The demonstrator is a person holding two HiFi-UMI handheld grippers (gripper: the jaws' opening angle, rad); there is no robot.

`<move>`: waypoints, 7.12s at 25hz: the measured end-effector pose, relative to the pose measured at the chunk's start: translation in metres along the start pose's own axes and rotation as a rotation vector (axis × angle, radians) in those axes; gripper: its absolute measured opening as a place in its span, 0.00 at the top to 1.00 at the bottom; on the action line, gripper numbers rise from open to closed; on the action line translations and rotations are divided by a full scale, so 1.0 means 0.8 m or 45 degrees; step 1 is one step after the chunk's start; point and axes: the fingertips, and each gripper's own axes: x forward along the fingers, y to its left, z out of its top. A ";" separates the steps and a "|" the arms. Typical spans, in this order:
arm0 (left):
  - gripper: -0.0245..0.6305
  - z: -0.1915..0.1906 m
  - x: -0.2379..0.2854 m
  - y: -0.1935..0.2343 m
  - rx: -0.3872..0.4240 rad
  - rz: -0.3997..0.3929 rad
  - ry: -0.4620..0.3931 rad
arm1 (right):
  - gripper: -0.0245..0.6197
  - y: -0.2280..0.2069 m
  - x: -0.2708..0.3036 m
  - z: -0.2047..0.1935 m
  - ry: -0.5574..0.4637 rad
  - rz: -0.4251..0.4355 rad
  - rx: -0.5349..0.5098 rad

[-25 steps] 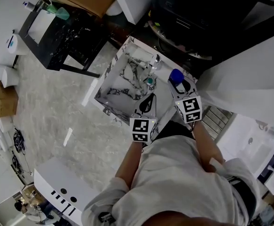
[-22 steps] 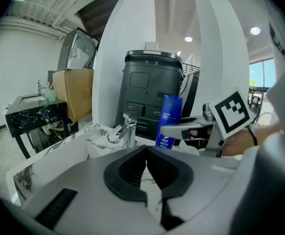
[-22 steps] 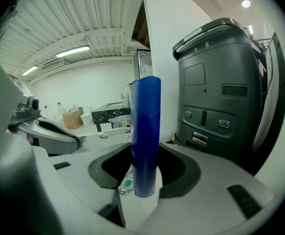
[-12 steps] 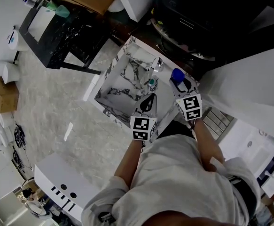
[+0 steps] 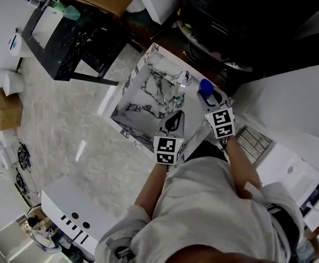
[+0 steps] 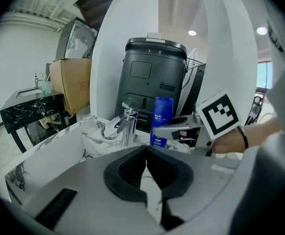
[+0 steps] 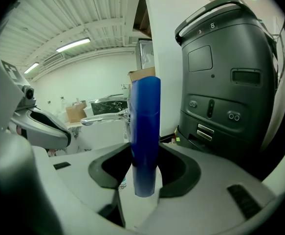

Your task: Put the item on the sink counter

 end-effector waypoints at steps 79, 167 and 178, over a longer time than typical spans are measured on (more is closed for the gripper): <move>0.95 -0.018 -0.034 -0.031 0.040 -0.021 -0.018 | 0.65 0.018 -0.021 -0.027 -0.049 0.005 0.003; 0.95 -0.002 -0.471 -0.032 0.015 0.256 -0.708 | 0.95 0.374 -0.386 0.128 -0.562 -0.003 -0.306; 0.95 0.005 -0.462 -0.076 0.062 0.242 -0.701 | 0.95 0.348 -0.412 0.123 -0.598 -0.015 -0.277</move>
